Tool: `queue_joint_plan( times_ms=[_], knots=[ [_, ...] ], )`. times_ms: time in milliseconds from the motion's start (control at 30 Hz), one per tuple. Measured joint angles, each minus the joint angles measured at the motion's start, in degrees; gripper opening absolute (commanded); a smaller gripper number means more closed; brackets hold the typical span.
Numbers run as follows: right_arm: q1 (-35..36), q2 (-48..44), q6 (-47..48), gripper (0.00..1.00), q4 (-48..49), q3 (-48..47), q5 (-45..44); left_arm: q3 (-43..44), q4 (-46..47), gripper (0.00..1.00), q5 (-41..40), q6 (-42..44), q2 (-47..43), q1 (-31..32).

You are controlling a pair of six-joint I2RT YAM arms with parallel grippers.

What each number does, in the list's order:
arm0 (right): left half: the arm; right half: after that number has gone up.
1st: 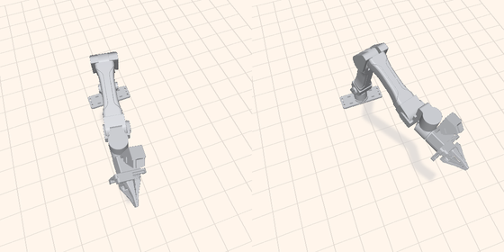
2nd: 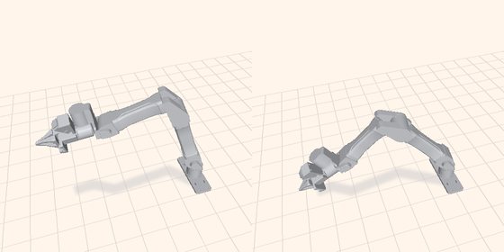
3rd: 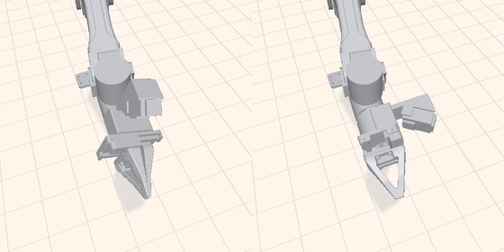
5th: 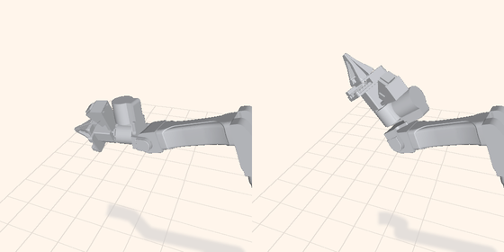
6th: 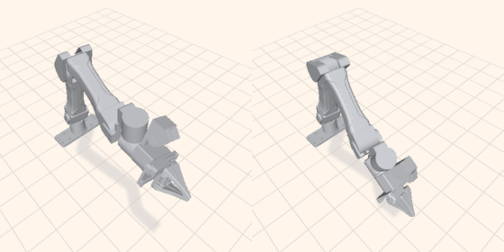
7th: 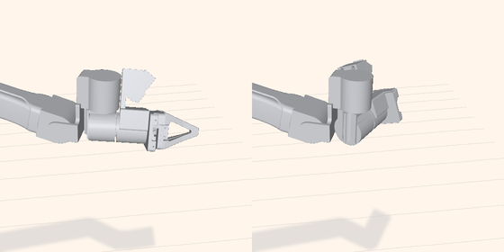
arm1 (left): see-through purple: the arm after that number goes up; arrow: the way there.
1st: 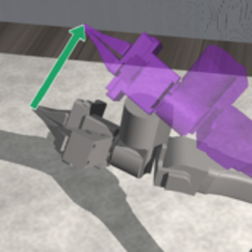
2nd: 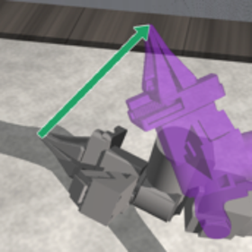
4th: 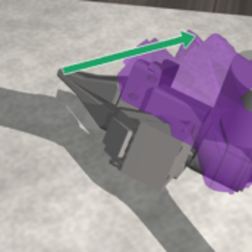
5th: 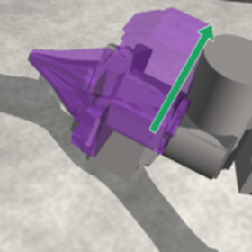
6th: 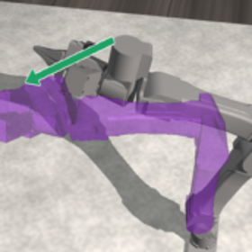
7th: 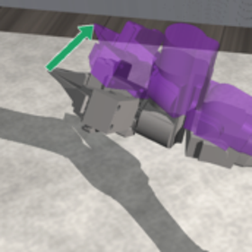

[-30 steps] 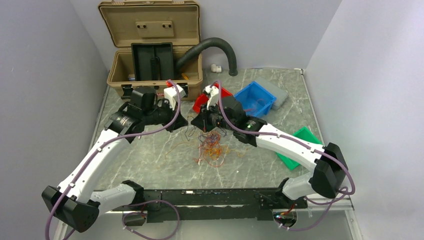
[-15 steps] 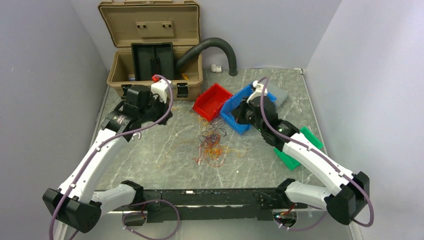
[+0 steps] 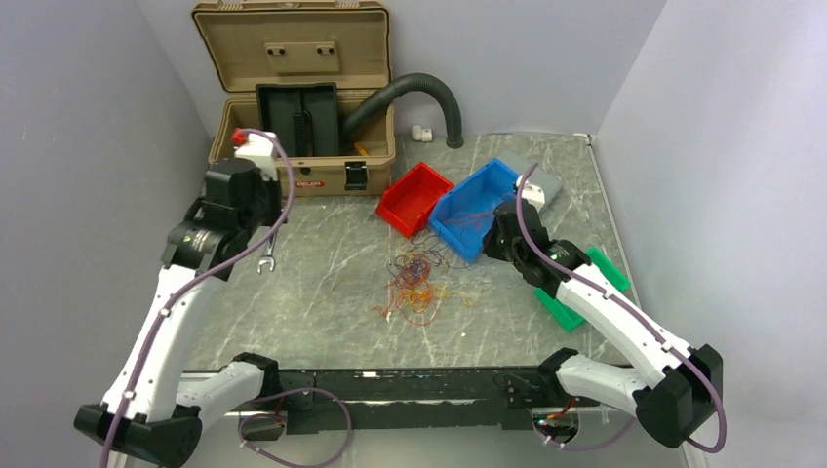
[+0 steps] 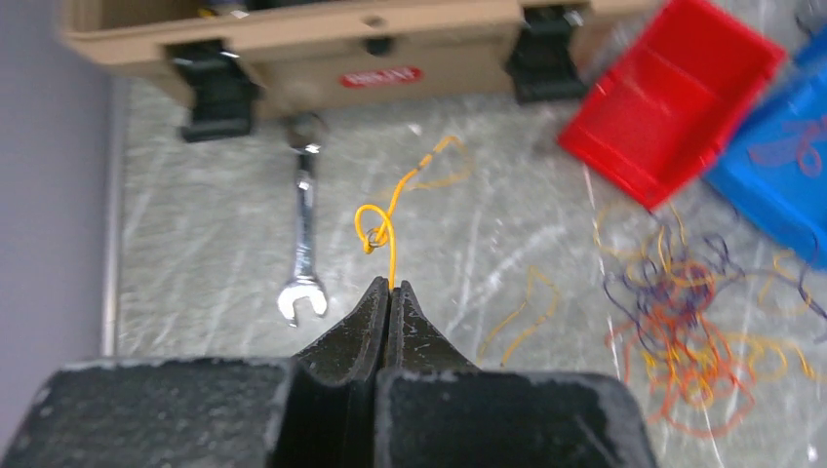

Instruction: Untangle the cables

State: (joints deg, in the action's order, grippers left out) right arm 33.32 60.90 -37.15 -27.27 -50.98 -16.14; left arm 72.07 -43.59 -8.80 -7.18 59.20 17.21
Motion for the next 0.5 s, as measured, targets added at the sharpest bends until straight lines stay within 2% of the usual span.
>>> queue_joint_plan(
  times_ms=[100, 133, 167, 200, 233, 267, 367, 500],
  knots=[
    [-1.6, 0.0, -1.7, 0.00, -2.9, 0.2, -2.8, 2.2, 0.0, 0.00, -3.7, -0.7, -2.3, -2.8],
    [-2.1, -0.1, -1.6, 0.09, -2.9, 0.6, -2.7, 2.8, 0.1, 0.00, -4.1, -0.8, -2.9, -3.3],
    [-2.3, -0.2, -1.1, 0.21, -2.6, 1.1, -1.8, 3.3, 0.2, 0.00, -4.0, -0.8, -3.4, -3.7],
    [-2.4, -0.4, 1.2, 0.54, -1.2, 2.6, 3.6, 4.3, 1.4, 0.00, -1.3, -0.7, -4.2, -3.8],
    [-2.4, -0.4, 1.4, 0.66, -1.1, 2.7, 3.9, 4.4, 1.6, 0.00, -1.0, -0.6, -4.2, -3.8],
    [-2.3, -0.3, 1.7, 0.73, -0.5, 3.0, 5.6, 4.5, 1.8, 0.00, -0.3, -0.6, -4.2, -3.8],
    [-2.1, -0.2, 4.7, 0.82, 1.7, 3.3, 12.1, 6.3, 1.5, 0.00, 2.1, -0.6, -2.3, -3.8],
    [-1.1, 0.0, 7.8, 0.85, 4.4, 3.1, 17.3, 8.4, 0.7, 0.00, 2.3, -1.1, 0.9, -3.8]
  ],
)
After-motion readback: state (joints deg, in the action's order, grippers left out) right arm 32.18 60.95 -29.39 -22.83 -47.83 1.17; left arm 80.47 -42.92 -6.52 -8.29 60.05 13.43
